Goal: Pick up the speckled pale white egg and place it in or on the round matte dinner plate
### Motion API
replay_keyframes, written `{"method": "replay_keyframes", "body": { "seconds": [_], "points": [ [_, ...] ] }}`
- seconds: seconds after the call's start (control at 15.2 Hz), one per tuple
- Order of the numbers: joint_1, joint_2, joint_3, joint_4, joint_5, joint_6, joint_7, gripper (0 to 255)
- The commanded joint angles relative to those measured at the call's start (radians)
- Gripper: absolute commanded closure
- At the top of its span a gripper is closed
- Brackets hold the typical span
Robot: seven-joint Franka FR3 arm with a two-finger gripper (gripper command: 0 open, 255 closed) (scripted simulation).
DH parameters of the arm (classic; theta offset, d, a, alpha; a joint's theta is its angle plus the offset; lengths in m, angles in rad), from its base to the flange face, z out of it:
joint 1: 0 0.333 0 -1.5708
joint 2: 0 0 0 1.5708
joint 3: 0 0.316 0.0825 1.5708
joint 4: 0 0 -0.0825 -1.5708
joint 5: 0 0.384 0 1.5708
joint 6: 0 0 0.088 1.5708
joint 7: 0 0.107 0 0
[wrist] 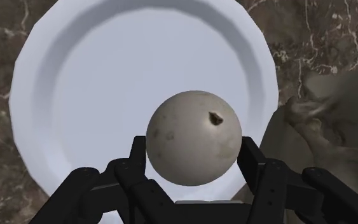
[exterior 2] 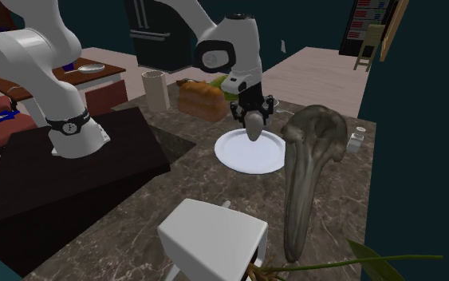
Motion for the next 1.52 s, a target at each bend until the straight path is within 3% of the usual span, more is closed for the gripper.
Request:
{"method": "replay_keyframes", "body": {
  "seconds": [0.0, 0.79, 1.32, 1.39, 1.45],
  "points": [
    [0.018, 0.020, -0.006, 0.008, -0.010, 0.013, 0.021, 255],
    [0.042, 0.159, -0.035, 0.029, -0.036, 0.130, 0.027, 255],
    [0.043, 0.165, -0.036, 0.031, -0.037, 0.135, 0.027, 255],
    [0.043, 0.161, -0.035, 0.026, -0.036, 0.136, 0.027, 0],
    [0.042, 0.162, -0.035, 0.025, -0.036, 0.138, 0.027, 0]
  ]
}}
